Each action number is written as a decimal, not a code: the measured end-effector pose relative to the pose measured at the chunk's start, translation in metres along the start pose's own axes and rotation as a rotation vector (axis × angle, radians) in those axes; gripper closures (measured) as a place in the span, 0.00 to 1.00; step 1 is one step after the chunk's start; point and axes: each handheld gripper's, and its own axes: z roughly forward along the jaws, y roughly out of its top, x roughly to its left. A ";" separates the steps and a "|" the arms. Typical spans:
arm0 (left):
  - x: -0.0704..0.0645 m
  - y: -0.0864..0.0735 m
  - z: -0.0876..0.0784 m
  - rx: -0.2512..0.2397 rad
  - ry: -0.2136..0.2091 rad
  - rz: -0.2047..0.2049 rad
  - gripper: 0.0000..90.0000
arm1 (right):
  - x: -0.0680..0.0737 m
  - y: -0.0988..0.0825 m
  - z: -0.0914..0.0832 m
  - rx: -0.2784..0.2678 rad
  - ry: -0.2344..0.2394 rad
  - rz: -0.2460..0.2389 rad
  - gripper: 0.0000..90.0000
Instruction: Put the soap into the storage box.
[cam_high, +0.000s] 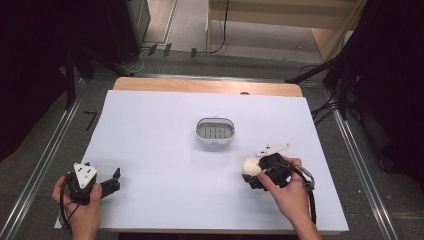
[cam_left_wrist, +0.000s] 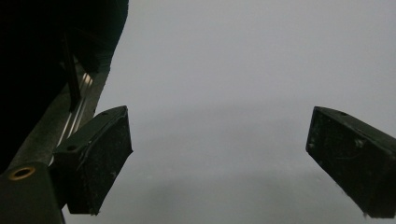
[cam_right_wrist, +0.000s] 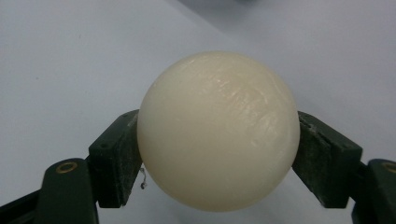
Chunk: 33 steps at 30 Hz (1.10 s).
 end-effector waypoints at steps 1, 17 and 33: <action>0.000 0.000 0.000 0.000 0.000 0.000 0.08 | 0.000 0.000 0.000 0.000 0.000 0.000 0.27; -0.001 0.000 0.000 0.005 0.000 0.013 0.08 | -0.007 0.016 0.004 -0.002 -0.016 -0.014 0.27; -0.001 0.000 0.000 0.008 -0.002 0.015 0.08 | -0.014 0.030 0.007 0.006 -0.028 -0.011 0.27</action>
